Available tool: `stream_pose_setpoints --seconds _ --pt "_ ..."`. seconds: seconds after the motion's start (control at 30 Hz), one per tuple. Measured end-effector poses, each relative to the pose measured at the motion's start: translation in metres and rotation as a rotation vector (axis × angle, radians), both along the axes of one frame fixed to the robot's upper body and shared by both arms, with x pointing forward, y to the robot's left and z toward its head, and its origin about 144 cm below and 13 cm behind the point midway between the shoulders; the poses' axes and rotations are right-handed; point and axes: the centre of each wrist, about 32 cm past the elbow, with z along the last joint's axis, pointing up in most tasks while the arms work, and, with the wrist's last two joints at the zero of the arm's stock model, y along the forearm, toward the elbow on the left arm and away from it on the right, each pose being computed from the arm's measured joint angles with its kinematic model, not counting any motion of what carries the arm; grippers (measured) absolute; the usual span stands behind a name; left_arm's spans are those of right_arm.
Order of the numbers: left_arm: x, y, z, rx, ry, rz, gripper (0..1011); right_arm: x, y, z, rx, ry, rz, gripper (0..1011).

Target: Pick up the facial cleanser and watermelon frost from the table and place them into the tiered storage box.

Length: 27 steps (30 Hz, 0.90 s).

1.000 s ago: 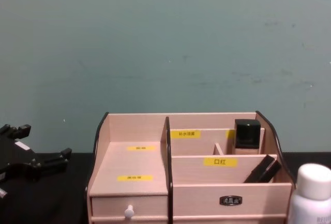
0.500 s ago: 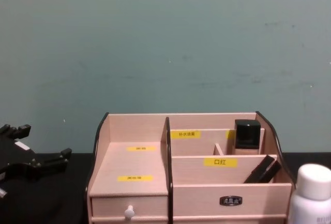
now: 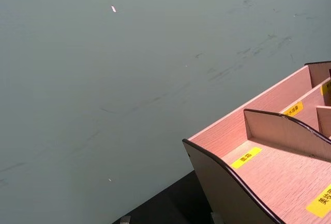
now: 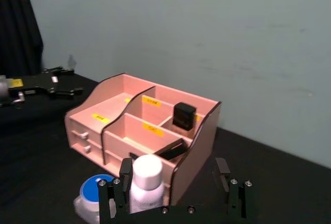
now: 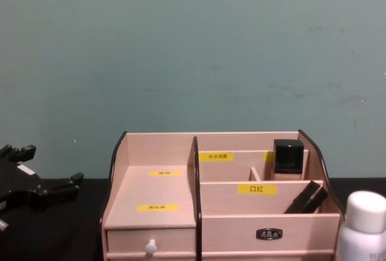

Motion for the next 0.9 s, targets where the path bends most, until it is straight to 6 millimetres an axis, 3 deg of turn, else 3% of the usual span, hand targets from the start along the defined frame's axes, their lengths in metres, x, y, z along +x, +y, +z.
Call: stream_pose_setpoints --seconds 0.5,0.9 --pt "0.000 0.000 0.000 0.000 0.000 0.000 1001 -0.002 0.007 -0.007 0.025 0.107 0.062 1002" --pt "0.000 0.000 0.000 0.000 0.000 0.000 1001 0.002 0.014 -0.024 -0.018 0.148 0.061 1002"
